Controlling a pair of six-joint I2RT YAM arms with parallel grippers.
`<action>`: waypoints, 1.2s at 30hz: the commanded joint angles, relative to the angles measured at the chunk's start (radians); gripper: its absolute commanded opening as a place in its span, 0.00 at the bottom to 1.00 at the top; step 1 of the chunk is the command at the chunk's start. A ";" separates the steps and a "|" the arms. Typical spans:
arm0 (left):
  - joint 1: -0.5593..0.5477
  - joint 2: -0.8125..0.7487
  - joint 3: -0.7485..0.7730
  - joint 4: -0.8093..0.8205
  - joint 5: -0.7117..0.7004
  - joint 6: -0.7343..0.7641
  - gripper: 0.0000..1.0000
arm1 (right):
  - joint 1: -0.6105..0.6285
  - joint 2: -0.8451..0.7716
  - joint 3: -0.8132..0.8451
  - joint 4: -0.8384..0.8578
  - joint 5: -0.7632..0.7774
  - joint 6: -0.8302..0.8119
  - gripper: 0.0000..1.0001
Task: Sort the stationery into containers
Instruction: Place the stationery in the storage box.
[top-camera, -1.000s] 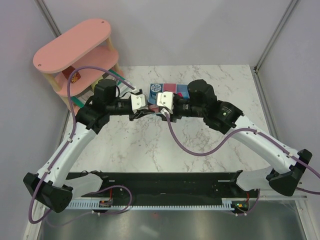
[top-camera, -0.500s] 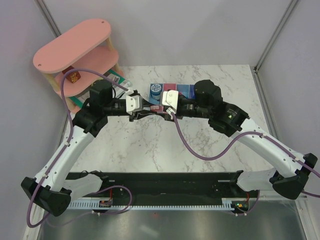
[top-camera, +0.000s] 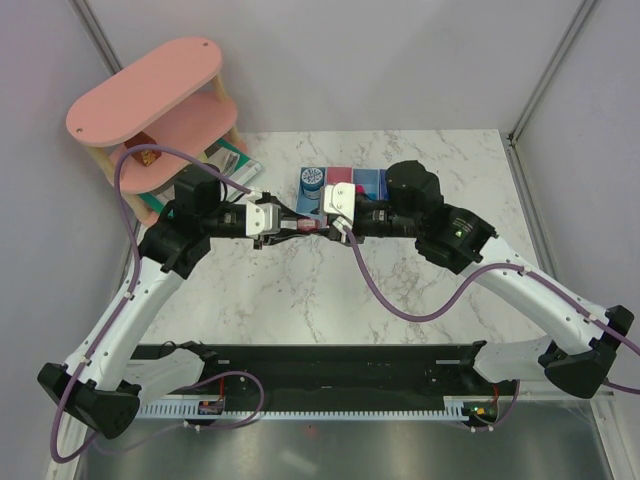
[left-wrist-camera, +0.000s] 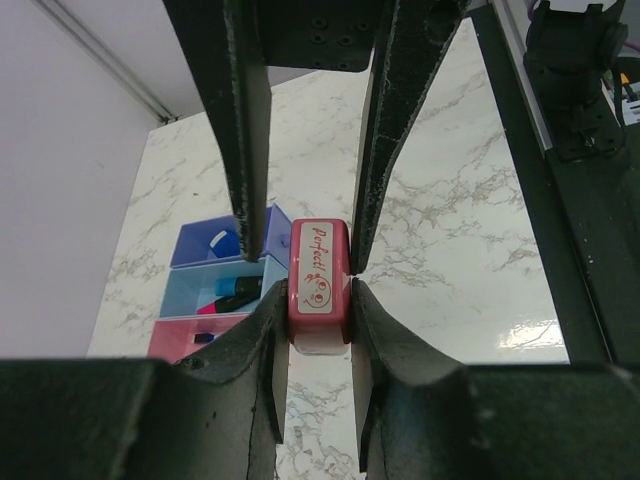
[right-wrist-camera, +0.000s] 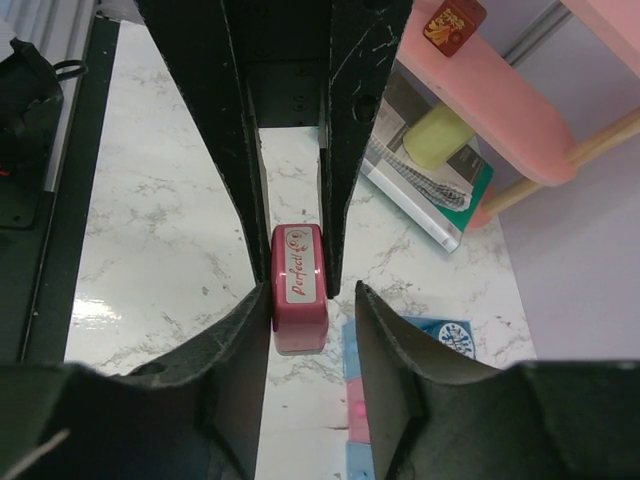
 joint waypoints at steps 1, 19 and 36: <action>-0.005 -0.005 0.020 -0.022 0.068 0.033 0.02 | 0.000 0.011 0.017 0.049 -0.018 0.012 0.40; 0.076 -0.017 -0.069 -0.063 -0.208 -0.080 1.00 | -0.007 0.030 0.019 0.091 0.191 0.087 0.13; 0.531 0.162 0.245 -0.290 -0.457 -0.257 1.00 | -0.596 0.427 0.146 0.013 0.152 0.291 0.08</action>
